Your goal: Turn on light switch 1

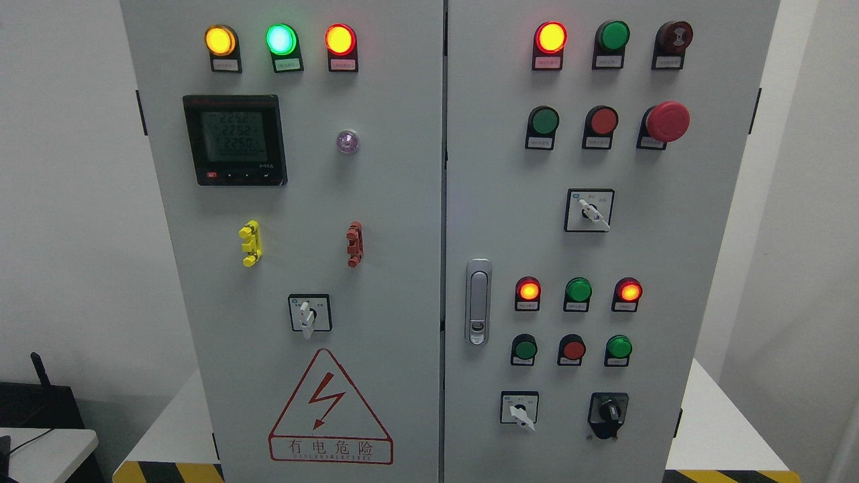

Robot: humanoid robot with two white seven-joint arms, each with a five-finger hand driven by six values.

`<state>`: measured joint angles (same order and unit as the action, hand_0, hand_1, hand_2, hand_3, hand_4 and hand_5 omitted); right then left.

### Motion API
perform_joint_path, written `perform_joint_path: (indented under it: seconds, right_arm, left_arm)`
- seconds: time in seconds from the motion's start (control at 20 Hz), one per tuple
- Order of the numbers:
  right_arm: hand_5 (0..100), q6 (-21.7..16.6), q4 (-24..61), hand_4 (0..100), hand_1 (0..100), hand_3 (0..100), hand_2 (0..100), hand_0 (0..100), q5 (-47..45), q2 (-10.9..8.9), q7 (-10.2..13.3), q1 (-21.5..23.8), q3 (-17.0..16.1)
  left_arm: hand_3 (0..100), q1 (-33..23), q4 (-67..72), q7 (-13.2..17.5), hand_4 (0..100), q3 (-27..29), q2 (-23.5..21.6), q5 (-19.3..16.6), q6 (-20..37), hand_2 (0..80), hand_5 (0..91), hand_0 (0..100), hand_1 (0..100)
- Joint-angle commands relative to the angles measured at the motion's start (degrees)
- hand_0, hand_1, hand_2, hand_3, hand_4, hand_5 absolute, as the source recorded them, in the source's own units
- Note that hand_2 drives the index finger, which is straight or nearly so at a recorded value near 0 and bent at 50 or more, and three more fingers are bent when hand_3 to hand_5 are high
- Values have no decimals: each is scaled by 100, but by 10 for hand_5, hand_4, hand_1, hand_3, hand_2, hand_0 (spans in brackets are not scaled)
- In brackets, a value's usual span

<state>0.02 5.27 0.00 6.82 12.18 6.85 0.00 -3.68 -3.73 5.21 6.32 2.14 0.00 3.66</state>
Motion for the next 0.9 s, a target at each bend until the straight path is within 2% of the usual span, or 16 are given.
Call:
perform_joint_path:
  seconds: [0.0,0.45,0.55,0.7,0.85]
  right_arm:
    - [0,-2,0,0,389,0,0,120,26,4,4,9,132]
    - [0,-2,0,0,389,0,0,120,26,-5,4,1,132]
    - [0,-2,0,0,389,0,0,120,26,-5,4,1,132]
    - [0,-2,0,0,389,0,0,120,26,-5,4,1,132]
    - [0,-2,0,0,389,0,0,120,26,-5,4,1,132]
  left_arm:
    - [0,-10,-23,-20,0,-8,5,-53,21,0,0,122,0]
    - [0,-62,-180,-20,0,62,32,-53,30,0,0,122,0]
    - [0,-272,-741,-56,0,254,32,-123,-5,0,0,121,0]
    - [0,-405,-1200,-73,0,746,41,-500,-225,0,0,120,0]
    - [0,-606,-1332,-73,0,1010,6,-545,-146,0,0,126,0]
